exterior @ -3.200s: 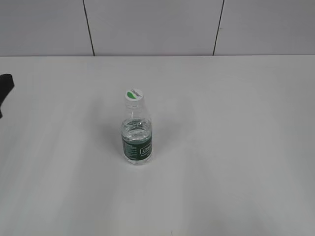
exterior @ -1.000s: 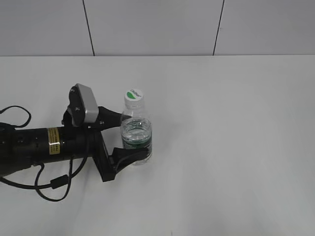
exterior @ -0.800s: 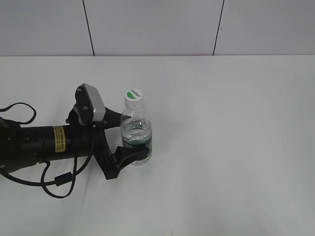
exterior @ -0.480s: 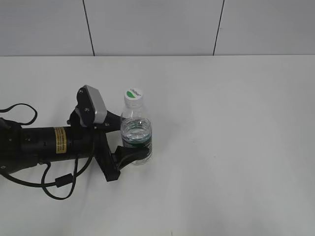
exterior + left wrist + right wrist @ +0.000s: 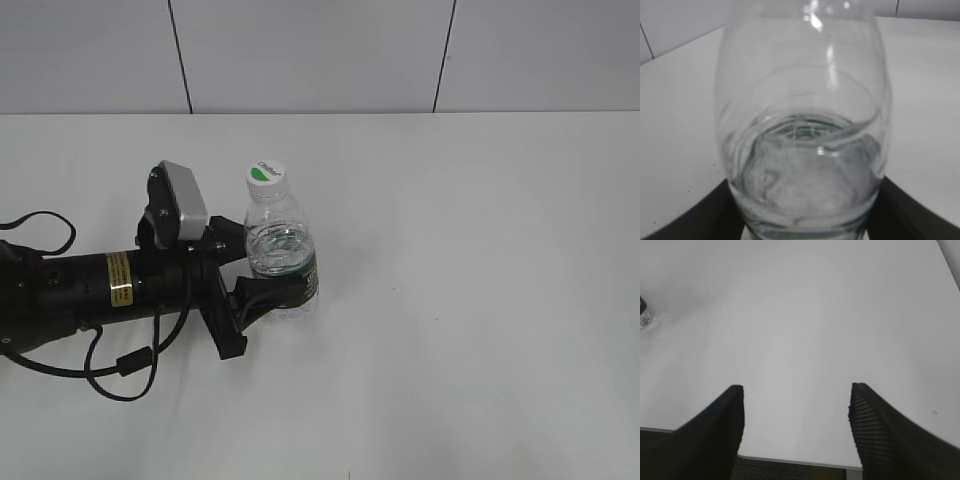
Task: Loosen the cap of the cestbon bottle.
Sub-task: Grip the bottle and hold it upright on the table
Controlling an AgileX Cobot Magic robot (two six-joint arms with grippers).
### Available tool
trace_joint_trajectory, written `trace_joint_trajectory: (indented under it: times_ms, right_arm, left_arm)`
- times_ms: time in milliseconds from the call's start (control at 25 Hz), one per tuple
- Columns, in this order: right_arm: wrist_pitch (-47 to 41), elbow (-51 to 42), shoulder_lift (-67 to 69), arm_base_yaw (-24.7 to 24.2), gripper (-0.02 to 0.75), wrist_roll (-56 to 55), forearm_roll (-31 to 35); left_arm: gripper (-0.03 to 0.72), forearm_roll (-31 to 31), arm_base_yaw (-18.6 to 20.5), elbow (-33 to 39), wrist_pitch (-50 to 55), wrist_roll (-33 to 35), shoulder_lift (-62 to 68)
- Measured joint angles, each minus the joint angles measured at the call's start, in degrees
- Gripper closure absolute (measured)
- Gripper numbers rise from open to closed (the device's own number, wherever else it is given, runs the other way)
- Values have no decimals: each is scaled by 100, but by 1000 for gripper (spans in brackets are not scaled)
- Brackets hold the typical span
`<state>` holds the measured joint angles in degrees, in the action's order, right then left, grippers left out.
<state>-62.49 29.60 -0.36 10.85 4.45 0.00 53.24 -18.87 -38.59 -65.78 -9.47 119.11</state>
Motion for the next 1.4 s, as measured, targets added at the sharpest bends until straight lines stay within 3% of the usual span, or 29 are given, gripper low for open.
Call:
trace_joint_trajectory:
  times_ms: [840, 1400]
  right_arm:
    - [0, 0, 0, 0, 234, 0, 270]
    - [5, 0, 0, 0, 234, 0, 287]
  left_arm:
    - [276, 246, -16, 0, 131, 0, 0]
    - [276, 240, -732, -685, 709, 0, 0]
